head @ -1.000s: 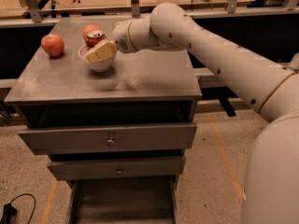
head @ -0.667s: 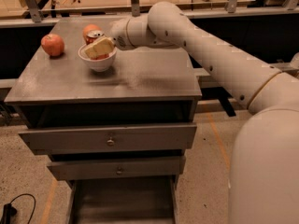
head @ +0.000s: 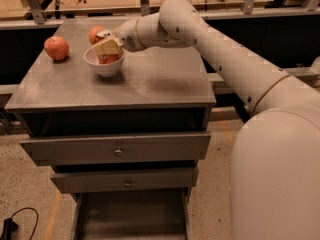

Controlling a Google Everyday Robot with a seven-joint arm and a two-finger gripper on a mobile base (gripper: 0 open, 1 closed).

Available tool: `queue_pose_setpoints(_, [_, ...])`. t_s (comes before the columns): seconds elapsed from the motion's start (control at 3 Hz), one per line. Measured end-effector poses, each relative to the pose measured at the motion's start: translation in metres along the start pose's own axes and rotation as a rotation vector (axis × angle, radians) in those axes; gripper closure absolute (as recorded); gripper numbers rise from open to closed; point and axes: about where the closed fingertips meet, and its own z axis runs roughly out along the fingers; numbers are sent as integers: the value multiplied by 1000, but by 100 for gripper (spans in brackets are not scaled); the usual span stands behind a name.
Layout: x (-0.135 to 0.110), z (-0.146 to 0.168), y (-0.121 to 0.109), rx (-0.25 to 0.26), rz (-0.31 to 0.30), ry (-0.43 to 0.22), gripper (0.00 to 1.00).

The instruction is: Place coke can into bottom drawer

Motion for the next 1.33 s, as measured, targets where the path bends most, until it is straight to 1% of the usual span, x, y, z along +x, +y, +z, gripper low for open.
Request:
queue_pose_setpoints(0.33, [-27,-12,9,-47,-27,-27,86])
queue_pose_setpoints(0.67, [-67,-44,32,-95,-58,-80,100])
queue_pose_setpoints(1.0, [-104,-90,63,-113,-43,-119,100])
queue_pose_setpoints(1.33, [-123,-131,101,-133,12,-127,100])
